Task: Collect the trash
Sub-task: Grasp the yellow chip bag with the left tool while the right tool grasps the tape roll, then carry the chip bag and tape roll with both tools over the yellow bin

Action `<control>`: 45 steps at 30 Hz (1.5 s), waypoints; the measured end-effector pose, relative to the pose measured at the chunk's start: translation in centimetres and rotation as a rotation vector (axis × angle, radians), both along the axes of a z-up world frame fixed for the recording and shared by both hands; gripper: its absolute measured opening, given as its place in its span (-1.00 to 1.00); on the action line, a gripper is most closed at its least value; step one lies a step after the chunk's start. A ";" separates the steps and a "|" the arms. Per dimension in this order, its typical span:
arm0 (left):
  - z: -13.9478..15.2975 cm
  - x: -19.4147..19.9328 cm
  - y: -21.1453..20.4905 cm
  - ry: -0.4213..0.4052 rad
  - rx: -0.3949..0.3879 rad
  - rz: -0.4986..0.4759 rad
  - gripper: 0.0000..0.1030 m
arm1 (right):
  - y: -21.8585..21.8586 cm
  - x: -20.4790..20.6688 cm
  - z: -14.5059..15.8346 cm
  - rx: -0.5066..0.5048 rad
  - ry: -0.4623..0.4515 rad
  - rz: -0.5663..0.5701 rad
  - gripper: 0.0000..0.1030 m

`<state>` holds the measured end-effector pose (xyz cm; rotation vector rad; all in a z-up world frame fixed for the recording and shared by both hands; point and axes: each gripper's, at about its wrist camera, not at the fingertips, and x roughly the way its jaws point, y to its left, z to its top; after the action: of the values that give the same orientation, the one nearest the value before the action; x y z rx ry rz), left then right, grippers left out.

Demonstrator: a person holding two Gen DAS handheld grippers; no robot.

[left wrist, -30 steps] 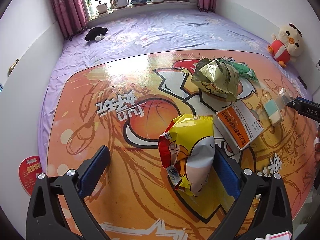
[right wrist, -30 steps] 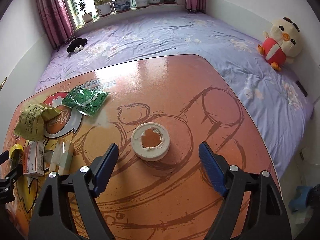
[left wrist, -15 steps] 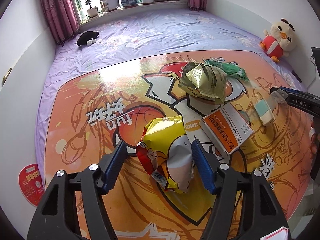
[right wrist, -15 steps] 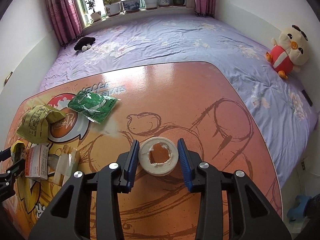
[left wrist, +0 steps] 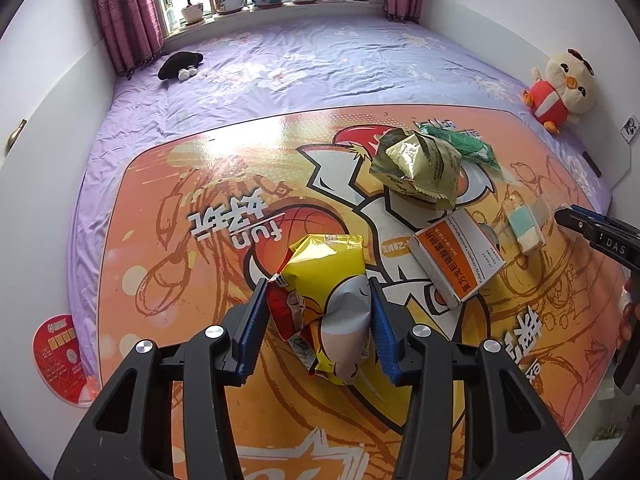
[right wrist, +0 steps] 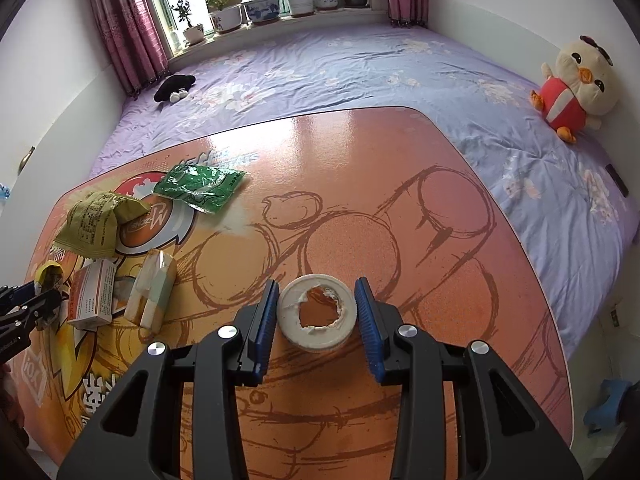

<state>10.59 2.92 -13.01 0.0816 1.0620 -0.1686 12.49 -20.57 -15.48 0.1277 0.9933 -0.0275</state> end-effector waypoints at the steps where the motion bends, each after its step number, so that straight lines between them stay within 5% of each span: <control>1: 0.1 -0.1 0.0 0.000 -0.001 -0.003 -0.08 | 0.0 -0.6 0.1 0.012 -0.003 -0.002 -0.22; 19: 2.4 -5.4 -4.7 -0.019 -0.029 -0.213 -0.08 | 0.6 -13.8 4.0 0.046 -0.061 -0.019 -0.23; 32: 3.0 -9.5 -13.3 -0.020 -0.047 -0.492 -0.08 | -4.3 -22.3 5.3 0.081 -0.099 -0.200 -0.22; 45: 3.4 -16.4 -27.2 -0.023 -0.054 -0.866 -0.08 | -14.0 -34.8 4.8 0.071 -0.112 -0.511 -0.22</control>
<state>-5.78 -24.32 -9.63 0.4938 0.9409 -0.9732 -22.30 -34.56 -10.65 0.4411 0.8296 -0.4488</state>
